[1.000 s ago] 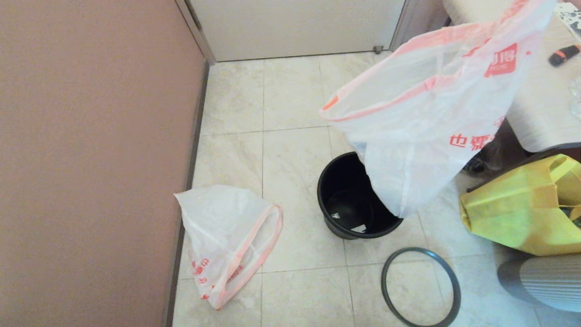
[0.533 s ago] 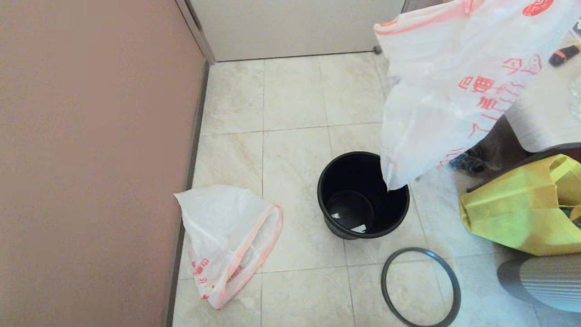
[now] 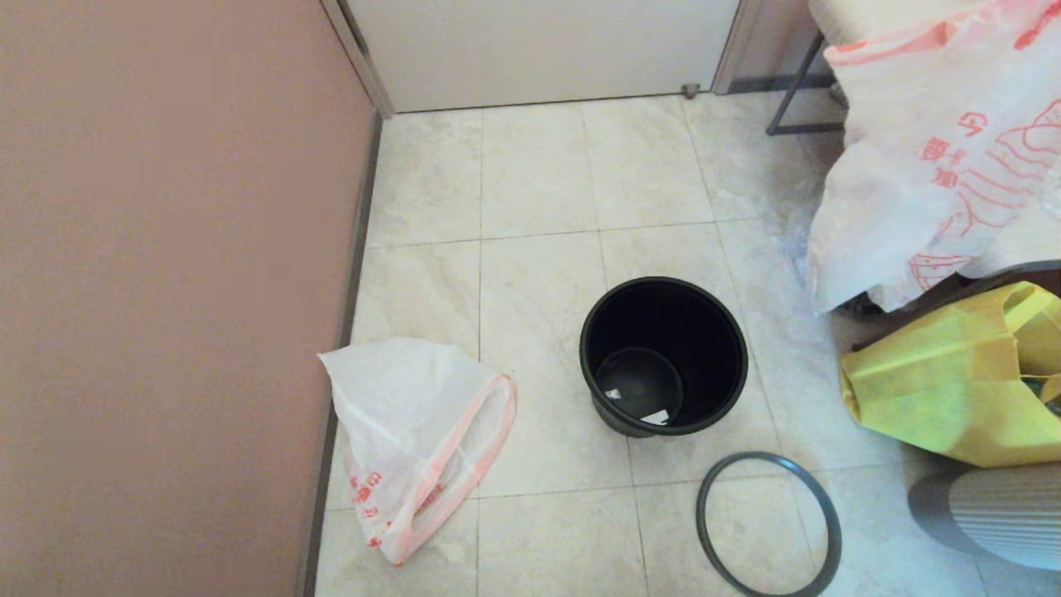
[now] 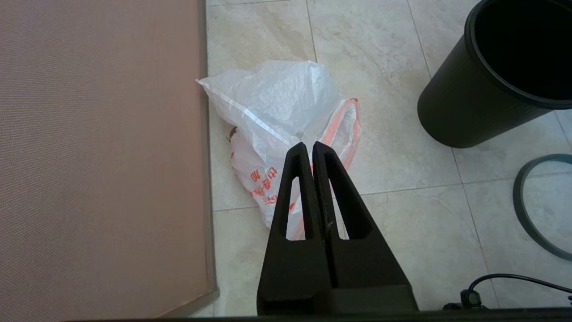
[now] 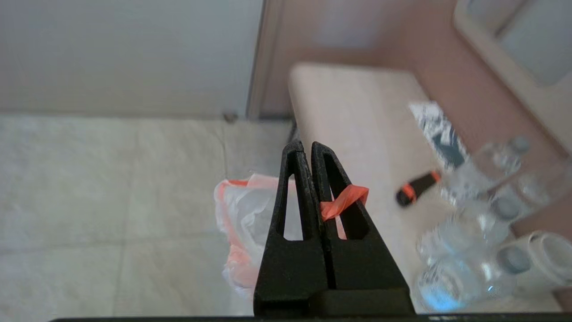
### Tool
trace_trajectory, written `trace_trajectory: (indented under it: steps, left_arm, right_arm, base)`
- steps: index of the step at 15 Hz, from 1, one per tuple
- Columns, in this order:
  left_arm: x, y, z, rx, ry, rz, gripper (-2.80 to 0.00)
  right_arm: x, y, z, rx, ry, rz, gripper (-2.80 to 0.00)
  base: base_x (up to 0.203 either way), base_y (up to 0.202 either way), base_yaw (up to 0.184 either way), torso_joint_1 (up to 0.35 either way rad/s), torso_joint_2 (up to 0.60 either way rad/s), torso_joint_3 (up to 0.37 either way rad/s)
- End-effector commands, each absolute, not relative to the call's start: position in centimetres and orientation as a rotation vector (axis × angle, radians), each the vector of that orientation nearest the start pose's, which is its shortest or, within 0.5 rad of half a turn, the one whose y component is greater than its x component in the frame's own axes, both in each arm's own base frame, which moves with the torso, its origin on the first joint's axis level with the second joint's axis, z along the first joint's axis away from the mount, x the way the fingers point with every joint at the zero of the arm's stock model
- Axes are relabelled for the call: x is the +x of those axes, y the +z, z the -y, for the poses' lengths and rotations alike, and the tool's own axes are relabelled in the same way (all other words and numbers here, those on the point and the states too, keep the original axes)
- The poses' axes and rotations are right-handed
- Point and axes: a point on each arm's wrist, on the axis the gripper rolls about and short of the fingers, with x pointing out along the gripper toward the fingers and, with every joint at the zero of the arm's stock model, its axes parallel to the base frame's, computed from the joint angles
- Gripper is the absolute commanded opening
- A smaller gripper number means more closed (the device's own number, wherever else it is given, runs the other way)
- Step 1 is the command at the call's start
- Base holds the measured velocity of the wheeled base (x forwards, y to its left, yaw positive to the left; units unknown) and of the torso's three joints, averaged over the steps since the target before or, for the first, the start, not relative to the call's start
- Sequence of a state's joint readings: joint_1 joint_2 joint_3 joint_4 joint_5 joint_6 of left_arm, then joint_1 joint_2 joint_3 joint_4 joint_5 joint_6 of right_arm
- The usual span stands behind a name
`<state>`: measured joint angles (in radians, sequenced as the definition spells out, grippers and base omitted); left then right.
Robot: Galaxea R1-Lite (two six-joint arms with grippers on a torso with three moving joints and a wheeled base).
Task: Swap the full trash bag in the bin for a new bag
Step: Place the trash bag on the floor
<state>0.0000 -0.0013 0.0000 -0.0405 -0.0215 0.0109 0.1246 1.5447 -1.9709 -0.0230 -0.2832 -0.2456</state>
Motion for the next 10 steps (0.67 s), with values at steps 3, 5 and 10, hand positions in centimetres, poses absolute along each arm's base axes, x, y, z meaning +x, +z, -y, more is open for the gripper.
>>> trace_trajectory:
  steps: [3, 5, 10]
  left_arm:
    - [-2.2, 7.6, 0.0, 0.011, -0.021, 0.029, -2.80]
    - [-2.2, 7.6, 0.0, 0.011, -0.021, 0.029, -2.80]
    - [-2.2, 7.6, 0.0, 0.011, -0.021, 0.029, -2.80]
  right_arm:
    - [29.4, 43.9, -1.2, -0.185, -0.261, 0.234, -2.80]
    - [33.7, 40.6, -0.7, -0.192, -0.288, 0.131, -2.80]
    - [43.3, 29.0, -0.5, -0.161, -0.337, -0.115, -2.80]
  base:
    - [0.000, 0.000, 0.000, 0.000, 0.00, 0.000]
    - [0.000, 0.000, 0.000, 0.000, 0.00, 0.000]
    - [0.000, 0.000, 0.000, 0.000, 0.00, 0.000]
